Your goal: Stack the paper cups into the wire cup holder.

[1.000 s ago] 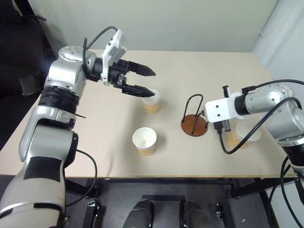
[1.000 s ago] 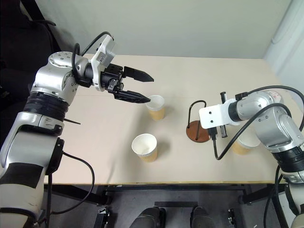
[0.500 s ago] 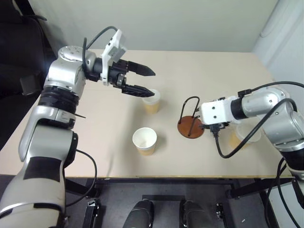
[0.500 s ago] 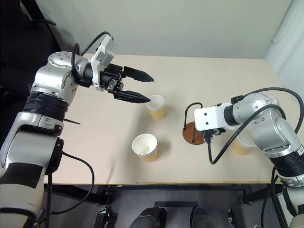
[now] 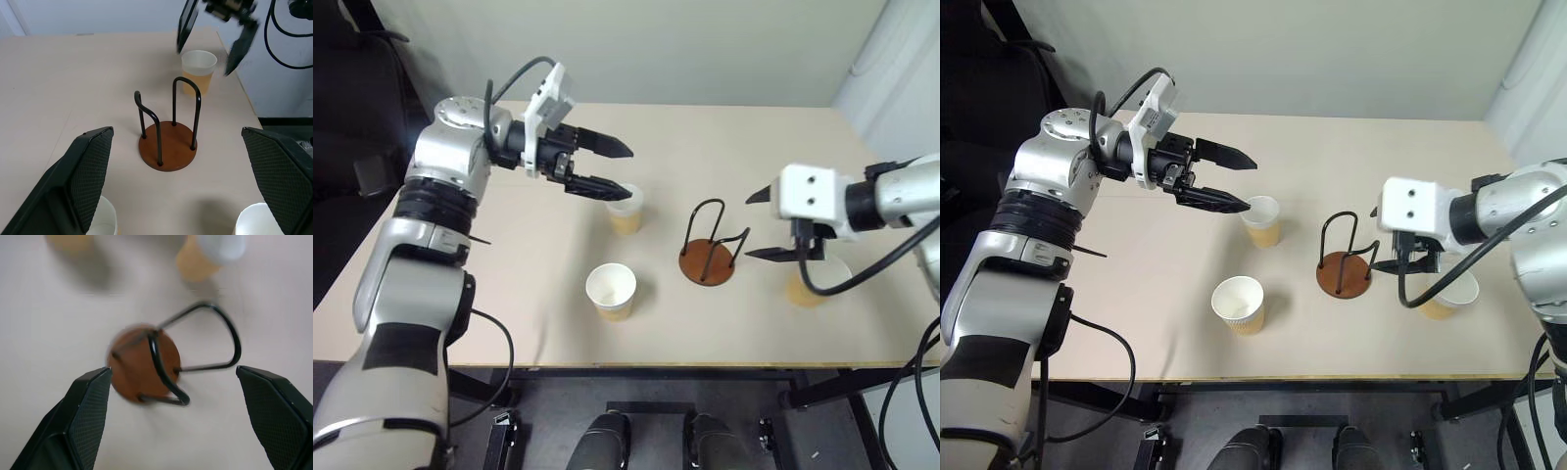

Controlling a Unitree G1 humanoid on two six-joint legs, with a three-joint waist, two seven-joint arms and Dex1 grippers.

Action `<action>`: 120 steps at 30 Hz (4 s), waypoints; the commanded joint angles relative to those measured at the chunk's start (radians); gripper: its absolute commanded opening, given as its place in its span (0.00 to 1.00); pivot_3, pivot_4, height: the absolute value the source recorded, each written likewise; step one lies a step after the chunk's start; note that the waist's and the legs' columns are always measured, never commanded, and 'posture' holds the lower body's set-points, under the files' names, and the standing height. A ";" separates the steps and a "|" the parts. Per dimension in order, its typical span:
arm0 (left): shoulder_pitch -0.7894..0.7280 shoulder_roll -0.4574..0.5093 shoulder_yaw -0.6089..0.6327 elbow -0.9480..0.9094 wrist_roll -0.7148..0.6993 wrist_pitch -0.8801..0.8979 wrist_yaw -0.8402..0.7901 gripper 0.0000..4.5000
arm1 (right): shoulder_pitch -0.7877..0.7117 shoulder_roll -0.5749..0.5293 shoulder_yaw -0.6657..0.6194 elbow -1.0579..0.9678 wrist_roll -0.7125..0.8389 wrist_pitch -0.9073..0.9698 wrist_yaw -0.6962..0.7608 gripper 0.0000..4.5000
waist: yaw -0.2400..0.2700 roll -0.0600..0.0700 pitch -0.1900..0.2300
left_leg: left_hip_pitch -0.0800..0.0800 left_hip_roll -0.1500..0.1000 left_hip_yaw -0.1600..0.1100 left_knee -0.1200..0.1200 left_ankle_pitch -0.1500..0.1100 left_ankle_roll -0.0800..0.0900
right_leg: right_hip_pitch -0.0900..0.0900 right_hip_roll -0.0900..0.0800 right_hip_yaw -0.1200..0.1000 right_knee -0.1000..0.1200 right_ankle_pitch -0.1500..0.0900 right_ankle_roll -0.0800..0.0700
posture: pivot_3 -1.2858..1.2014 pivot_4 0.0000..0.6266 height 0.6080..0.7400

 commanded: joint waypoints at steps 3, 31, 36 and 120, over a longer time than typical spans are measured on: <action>-0.001 0.013 0.027 0.035 0.007 -0.022 -0.033 1.00 | 0.003 -0.061 -0.155 -0.111 0.183 0.217 -0.015 0.91 | 0.002 0.000 0.000 | 0.000 -0.001 0.000 -0.001 0.004 -0.006 | 0.000 0.001 0.000 0.000 -0.002 0.000 | 0.52 0.24 1.00; 0.011 -0.012 0.047 0.037 -0.024 -0.056 -0.033 1.00 | 0.738 -0.403 -0.298 -0.015 -0.036 -0.301 -0.052 0.91 | 0.013 -0.001 0.000 | 0.001 -0.001 0.000 0.004 -0.004 0.004 | 0.004 0.000 0.002 0.001 -0.002 0.013 | 0.52 0.24 1.00; 0.045 0.042 -0.033 -0.088 -0.149 0.021 -0.033 1.00 | 0.677 -0.395 -0.205 0.034 -0.071 -0.353 -0.069 0.91 | 0.012 -0.001 0.000 | 0.001 -0.001 0.000 0.006 -0.004 0.006 | 0.005 0.000 0.002 0.001 -0.001 0.012 | 0.52 0.24 1.00; -0.031 0.195 -0.338 -0.048 -0.362 -0.207 -0.033 1.00 | -0.138 -0.124 0.190 0.046 -0.104 -0.290 0.127 0.00 | 0.003 0.000 0.000 | -0.002 0.000 -0.002 0.007 -0.005 -0.002 | 0.001 -0.001 -0.001 0.002 -0.008 0.003 | 0.52 0.24 1.00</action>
